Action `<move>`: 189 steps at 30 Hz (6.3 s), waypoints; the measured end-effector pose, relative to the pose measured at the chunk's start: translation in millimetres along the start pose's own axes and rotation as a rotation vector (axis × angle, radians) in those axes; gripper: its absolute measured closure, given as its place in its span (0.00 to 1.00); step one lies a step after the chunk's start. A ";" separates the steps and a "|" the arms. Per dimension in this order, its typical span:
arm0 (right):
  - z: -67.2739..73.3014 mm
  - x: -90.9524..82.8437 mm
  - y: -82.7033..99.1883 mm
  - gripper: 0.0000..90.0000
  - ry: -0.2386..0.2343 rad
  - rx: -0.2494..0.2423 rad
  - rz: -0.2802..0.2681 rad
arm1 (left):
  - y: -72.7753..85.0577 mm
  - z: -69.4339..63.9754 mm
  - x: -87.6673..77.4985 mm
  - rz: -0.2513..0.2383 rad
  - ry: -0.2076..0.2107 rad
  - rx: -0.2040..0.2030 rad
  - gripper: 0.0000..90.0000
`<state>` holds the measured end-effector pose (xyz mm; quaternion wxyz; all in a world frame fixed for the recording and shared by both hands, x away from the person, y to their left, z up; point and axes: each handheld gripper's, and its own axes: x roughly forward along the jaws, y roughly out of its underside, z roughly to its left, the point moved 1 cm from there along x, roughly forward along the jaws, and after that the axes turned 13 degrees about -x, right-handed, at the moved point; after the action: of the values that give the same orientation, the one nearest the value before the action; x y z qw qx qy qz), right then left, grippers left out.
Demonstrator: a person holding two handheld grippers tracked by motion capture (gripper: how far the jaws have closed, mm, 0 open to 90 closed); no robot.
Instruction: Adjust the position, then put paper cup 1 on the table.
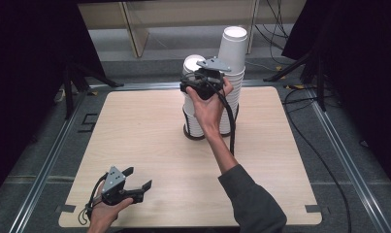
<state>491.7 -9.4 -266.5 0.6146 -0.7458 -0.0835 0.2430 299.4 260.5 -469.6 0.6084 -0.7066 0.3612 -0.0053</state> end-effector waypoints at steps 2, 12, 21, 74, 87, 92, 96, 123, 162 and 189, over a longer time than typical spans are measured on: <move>0.1 -5.9 -7.8 0.23 -0.022 -0.009 -0.020 | 0.1 0.7 -0.4 0.009 0.001 0.011 0.16; 3.6 -37.1 -19.4 0.23 -0.130 -0.040 -0.080 | 0.3 0.3 0.3 0.009 0.007 0.008 0.16; 15.7 -60.4 3.5 0.23 -0.245 -0.085 -0.082 | 0.8 -0.2 0.9 0.009 0.013 -0.001 0.16; 75.1 -40.7 139.3 0.23 -0.625 -0.100 0.074 | -22.2 -22.3 50.8 -0.196 0.226 0.157 0.15; 89.6 -38.1 144.5 0.23 -0.659 -0.126 0.090 | -21.1 -25.8 47.9 -0.175 0.236 0.152 0.14; 96.2 -38.9 144.3 0.23 -0.678 -0.121 0.093 | -21.6 -24.7 47.7 -0.177 0.236 0.149 0.09; 100.9 -38.7 144.2 0.23 -0.713 -0.101 0.076 | -22.3 -23.8 49.8 -0.204 0.250 0.139 0.07; 80.4 -52.2 125.7 0.18 -0.756 -0.145 0.095 | -26.0 -23.7 36.4 -0.092 0.148 0.306 0.18; 48.5 -65.2 117.0 0.29 -0.893 0.031 0.096 | -25.9 -29.2 32.1 -0.272 0.307 0.265 0.04; 52.7 -67.0 115.1 0.24 -0.939 -0.020 0.120 | -28.7 -26.8 28.1 -0.168 0.308 0.320 0.15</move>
<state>389.0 -18.1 -366.0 0.4881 -0.5646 -0.3115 0.5882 322.7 223.1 -449.9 0.6477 -0.6196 0.3843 -0.2210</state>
